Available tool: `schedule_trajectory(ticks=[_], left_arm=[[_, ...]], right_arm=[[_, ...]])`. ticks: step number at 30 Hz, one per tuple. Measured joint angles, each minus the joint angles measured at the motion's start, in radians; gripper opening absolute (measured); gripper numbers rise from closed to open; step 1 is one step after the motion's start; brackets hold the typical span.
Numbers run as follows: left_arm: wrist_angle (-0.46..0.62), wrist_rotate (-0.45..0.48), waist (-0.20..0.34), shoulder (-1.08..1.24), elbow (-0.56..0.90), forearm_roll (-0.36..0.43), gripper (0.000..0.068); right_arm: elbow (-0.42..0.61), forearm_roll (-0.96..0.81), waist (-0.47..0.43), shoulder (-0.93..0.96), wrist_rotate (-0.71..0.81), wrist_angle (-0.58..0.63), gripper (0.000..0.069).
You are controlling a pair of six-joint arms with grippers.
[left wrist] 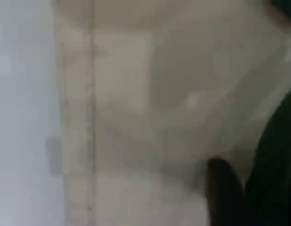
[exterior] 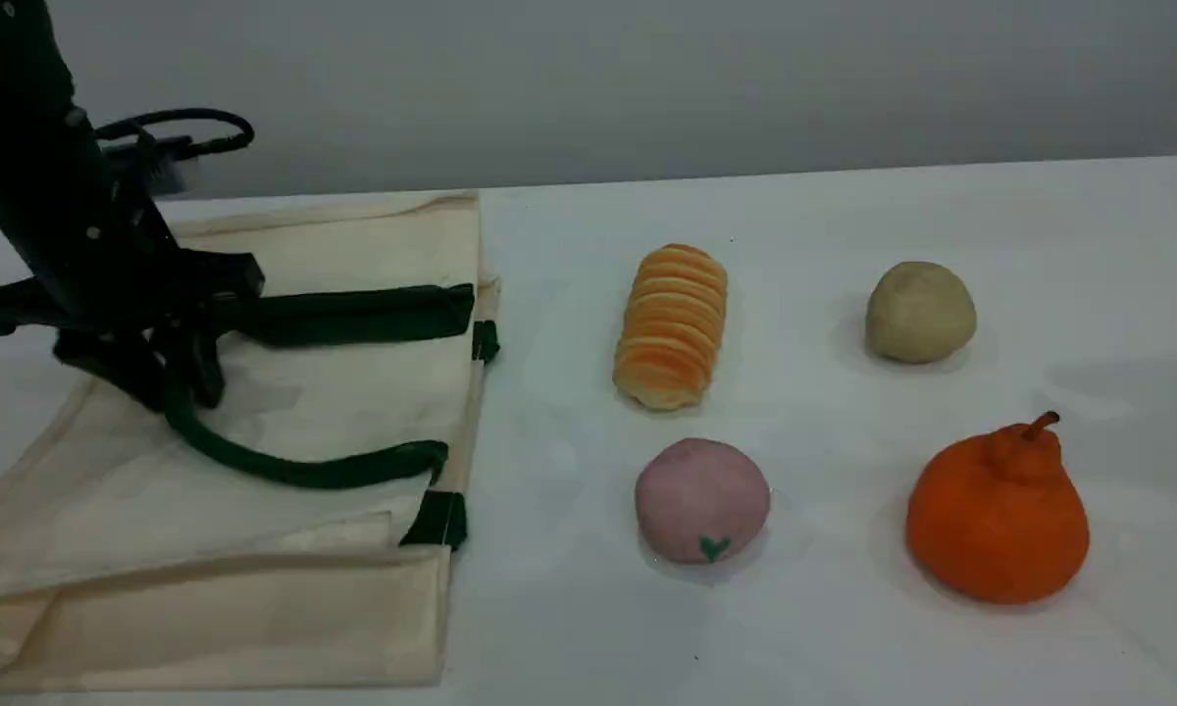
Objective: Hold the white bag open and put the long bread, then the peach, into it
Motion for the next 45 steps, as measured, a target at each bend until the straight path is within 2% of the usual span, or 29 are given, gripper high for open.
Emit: schedule_trajectory(ticks=[2,3,7,11,18,24,26,33,38,45], left_arm=[[0.001,0.031,0.0,0.0,0.0,0.001,0.0109],[0.004,0.045,0.0,0.0,0.0,0.001,0.0084],[0.006,0.078,0.0,-0.007,-0.001,0.0,0.0082],[0.064,0.133,0.0,-0.038,-0.045,-0.01,0.0082],[0.304,0.324,0.0,-0.081,-0.205,-0.139,0.0082],[0.559,0.497,0.0,-0.082,-0.395,-0.269,0.0082],[0.596,0.531,0.0,-0.093,-0.456,-0.297,0.0082],[0.613,0.538,0.0,-0.17,-0.605,-0.317,0.0082],[0.612,0.622,0.0,-0.233,-0.642,-0.326,0.0082],[0.611,0.749,0.0,-0.288,-0.646,-0.433,0.0082]], right_arm=[[0.0,0.0,0.0,0.0,0.0,0.0,0.0589],[0.0,0.0,0.0,0.0,0.0,0.0,0.0589],[0.0,0.0,0.0,0.0,0.0,0.001,0.0589],[0.0,0.0,0.0,0.0,0.0,0.001,0.0589],[0.0,-0.001,0.0,0.0,-0.001,0.002,0.0589],[0.0,-0.02,0.0,0.0,-0.005,0.002,0.0589],[0.0,-0.02,0.0,0.0,-0.005,0.002,0.0589],[0.0,-0.019,0.0,0.0,-0.004,0.041,0.0589],[0.0,-0.012,0.0,0.0,-0.007,0.057,0.0589],[0.0,0.035,0.0,0.0,-0.034,0.064,0.0589]])
